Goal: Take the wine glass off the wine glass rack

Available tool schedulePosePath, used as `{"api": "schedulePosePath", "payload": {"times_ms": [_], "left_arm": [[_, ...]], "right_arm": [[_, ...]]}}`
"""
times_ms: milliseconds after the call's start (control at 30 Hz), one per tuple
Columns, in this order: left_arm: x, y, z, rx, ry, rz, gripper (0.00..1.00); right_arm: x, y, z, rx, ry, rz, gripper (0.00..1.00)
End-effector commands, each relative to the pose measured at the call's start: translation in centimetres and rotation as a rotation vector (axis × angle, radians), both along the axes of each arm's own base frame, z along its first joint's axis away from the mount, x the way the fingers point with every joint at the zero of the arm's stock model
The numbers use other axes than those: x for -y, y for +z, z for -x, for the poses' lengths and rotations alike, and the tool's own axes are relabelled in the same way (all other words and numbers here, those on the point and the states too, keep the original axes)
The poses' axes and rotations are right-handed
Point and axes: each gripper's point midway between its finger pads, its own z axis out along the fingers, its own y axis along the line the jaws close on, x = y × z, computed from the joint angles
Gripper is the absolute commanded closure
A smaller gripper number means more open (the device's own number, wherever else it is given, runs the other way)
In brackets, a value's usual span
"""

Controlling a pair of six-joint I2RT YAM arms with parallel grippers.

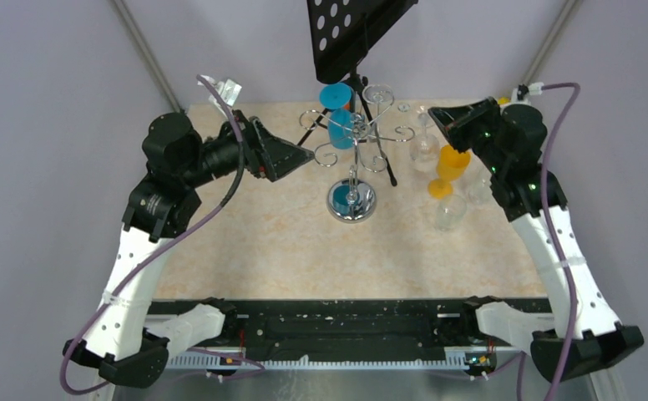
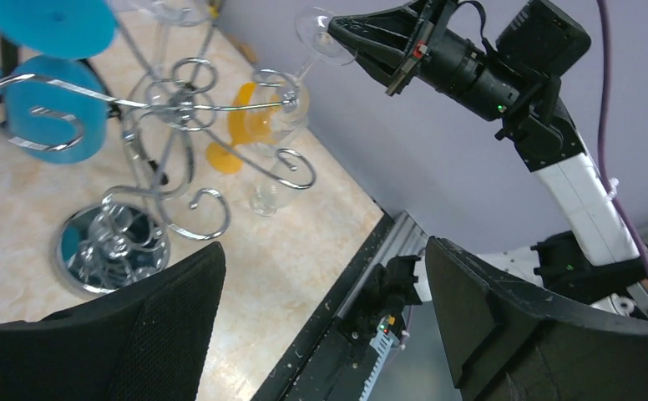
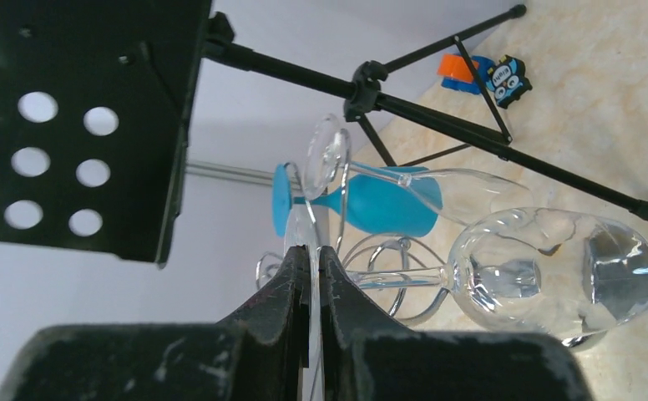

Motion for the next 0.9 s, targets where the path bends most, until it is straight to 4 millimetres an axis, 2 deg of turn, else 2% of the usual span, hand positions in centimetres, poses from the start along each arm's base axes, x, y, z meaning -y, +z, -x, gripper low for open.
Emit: {"api": "schedulePosePath", "payload": {"times_ms": [0, 200, 300, 467, 567, 700, 867], "left_arm": [[2.5, 3.0, 1.7, 0.195, -0.145, 0.040, 0.07], [6.2, 3.0, 2.2, 0.307, -0.213, 0.016, 0.07], [7.9, 2.9, 2.3, 0.380, -0.254, 0.011, 0.07], [9.6, 1.8, 3.6, 0.661, -0.374, -0.048, 0.08], [10.6, 2.0, 3.7, 0.781, -0.410, -0.024, 0.09], [12.7, 2.3, 3.7, 0.801, -0.461, 0.035, 0.10], [15.6, 1.2, 3.7, 0.815, -0.532, 0.054, 0.23]], "right_arm": [[0.9, 4.3, 4.4, 0.106, 0.009, -0.017, 1.00], [-0.2, 5.2, 9.0, 0.092, 0.138, -0.053, 1.00], [-0.9, 5.3, 11.2, 0.068, 0.221, -0.013, 1.00], [-1.9, 6.3, 14.5, 0.077, 0.343, -0.001, 1.00], [-2.8, 6.7, 15.9, 0.088, 0.422, -0.034, 1.00], [-4.3, 7.3, 17.3, 0.127, 0.540, -0.102, 1.00], [-5.2, 7.9, 18.7, 0.153, 0.636, -0.193, 1.00]]}}
